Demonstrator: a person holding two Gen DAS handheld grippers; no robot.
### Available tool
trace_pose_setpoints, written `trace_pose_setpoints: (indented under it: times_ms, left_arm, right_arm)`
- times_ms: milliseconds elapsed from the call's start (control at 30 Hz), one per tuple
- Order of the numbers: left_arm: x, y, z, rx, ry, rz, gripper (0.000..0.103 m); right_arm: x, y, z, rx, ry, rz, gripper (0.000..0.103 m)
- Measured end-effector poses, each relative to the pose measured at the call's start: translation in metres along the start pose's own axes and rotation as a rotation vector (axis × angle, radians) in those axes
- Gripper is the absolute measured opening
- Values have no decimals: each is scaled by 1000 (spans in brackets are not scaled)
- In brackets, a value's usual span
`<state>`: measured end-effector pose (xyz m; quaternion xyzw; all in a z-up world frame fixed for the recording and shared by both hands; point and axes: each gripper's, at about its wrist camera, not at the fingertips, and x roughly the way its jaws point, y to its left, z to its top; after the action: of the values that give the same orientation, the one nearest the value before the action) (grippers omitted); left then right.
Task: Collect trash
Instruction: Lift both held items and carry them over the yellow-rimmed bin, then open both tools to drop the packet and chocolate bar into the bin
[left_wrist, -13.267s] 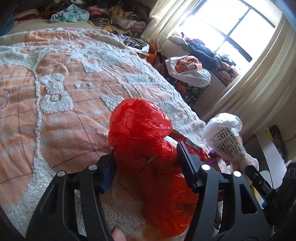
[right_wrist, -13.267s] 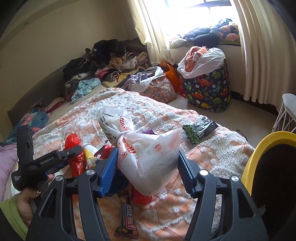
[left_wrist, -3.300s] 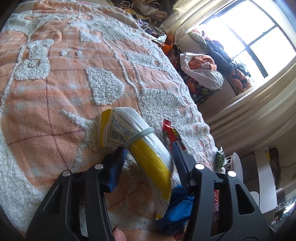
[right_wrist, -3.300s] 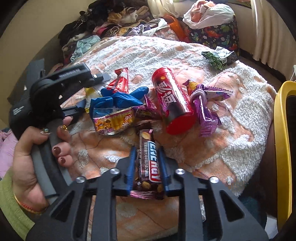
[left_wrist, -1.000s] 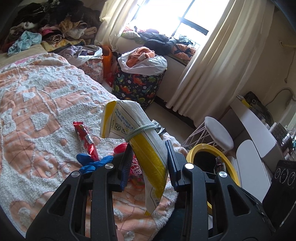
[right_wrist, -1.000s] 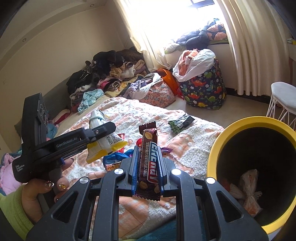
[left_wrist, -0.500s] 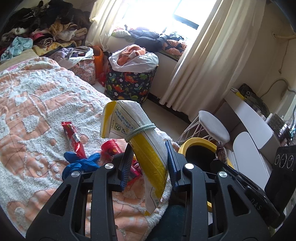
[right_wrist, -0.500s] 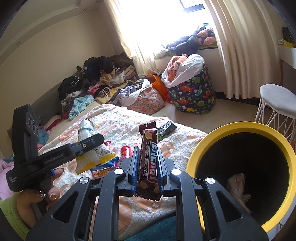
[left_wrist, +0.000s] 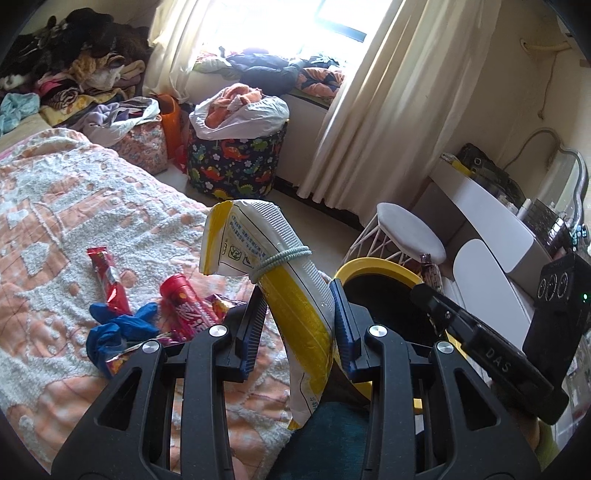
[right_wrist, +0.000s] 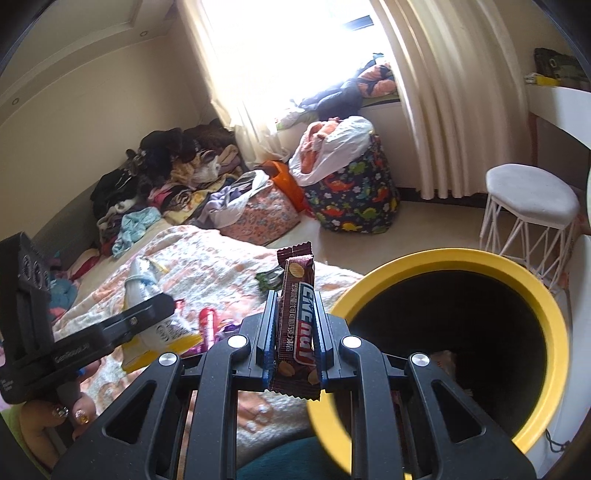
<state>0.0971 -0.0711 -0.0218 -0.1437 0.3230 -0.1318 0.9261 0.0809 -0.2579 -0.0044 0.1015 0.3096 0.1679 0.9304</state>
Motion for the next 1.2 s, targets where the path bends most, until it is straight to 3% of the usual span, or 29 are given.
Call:
trace_pose_setpoints:
  times_ms: [800, 1200]
  left_arm:
    - [32, -54, -15, 123, 73, -89, 28]
    - [61, -81, -28, 201, 127, -132, 28]
  right_arm:
    - [-11, -62, 4, 97, -52, -127, 17]
    - [-10, -91, -2, 135, -20, -220, 17]
